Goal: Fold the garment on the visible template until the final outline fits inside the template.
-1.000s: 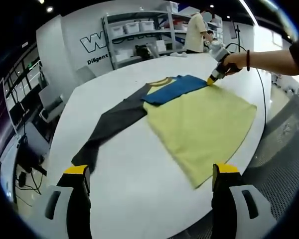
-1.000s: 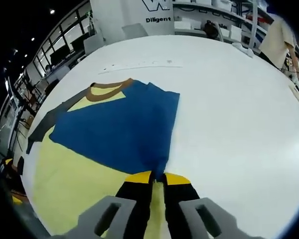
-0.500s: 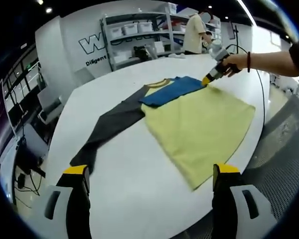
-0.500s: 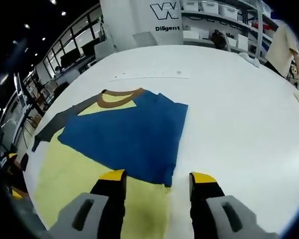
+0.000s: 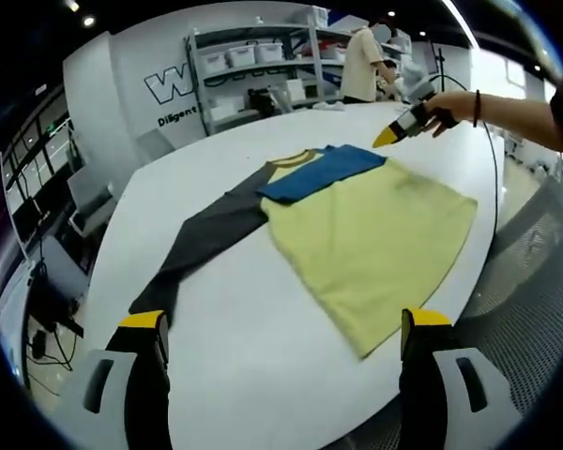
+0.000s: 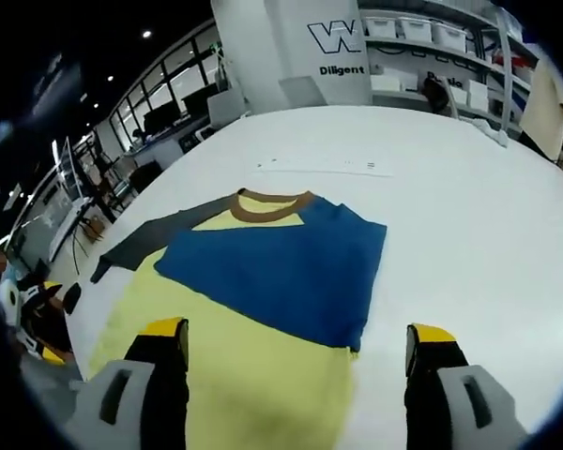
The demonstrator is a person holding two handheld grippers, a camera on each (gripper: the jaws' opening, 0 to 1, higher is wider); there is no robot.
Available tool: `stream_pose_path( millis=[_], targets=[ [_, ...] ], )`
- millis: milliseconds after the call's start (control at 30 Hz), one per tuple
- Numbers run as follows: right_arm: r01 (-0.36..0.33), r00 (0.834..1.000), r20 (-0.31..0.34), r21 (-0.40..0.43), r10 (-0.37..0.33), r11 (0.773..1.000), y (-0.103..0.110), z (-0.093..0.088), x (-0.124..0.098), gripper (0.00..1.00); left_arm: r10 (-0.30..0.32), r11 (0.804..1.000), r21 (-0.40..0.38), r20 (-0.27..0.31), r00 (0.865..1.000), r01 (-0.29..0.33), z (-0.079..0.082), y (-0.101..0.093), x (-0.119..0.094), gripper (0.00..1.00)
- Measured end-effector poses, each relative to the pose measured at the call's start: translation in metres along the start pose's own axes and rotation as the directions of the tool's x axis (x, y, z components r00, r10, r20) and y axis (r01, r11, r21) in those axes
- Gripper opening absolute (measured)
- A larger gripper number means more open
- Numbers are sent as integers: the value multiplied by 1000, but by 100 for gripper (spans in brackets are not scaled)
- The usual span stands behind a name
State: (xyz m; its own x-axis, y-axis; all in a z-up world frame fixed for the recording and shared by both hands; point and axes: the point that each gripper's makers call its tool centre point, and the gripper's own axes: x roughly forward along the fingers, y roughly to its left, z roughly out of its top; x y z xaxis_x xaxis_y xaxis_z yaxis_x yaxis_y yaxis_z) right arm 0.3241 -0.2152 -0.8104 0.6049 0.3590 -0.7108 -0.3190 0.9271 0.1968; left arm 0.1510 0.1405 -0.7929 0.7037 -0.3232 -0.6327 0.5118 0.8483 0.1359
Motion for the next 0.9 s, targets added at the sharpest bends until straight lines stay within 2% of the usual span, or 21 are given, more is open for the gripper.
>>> stream_pose_path(
  millis=[300,467,767,900],
  targets=[
    [-35,999,16,-36,36,999,21,10,-13,99,2,1000,-9,20,1000,-2,4,0,-1,99],
    [-61,998,25,-58,63,996,35,11,-19,99,6,1000,-2,7,1000,-6,1,0,-1,99],
    [-74,997,20,-110,77,991,44,0,-33,99,6,1000,-3,5,1000,-6,1,1,-1,99],
    [-101,994,20,-120,104,988,55,-7,-43,99,4,1000,-1,3,1000,-4,0,1,0,99]
  ],
)
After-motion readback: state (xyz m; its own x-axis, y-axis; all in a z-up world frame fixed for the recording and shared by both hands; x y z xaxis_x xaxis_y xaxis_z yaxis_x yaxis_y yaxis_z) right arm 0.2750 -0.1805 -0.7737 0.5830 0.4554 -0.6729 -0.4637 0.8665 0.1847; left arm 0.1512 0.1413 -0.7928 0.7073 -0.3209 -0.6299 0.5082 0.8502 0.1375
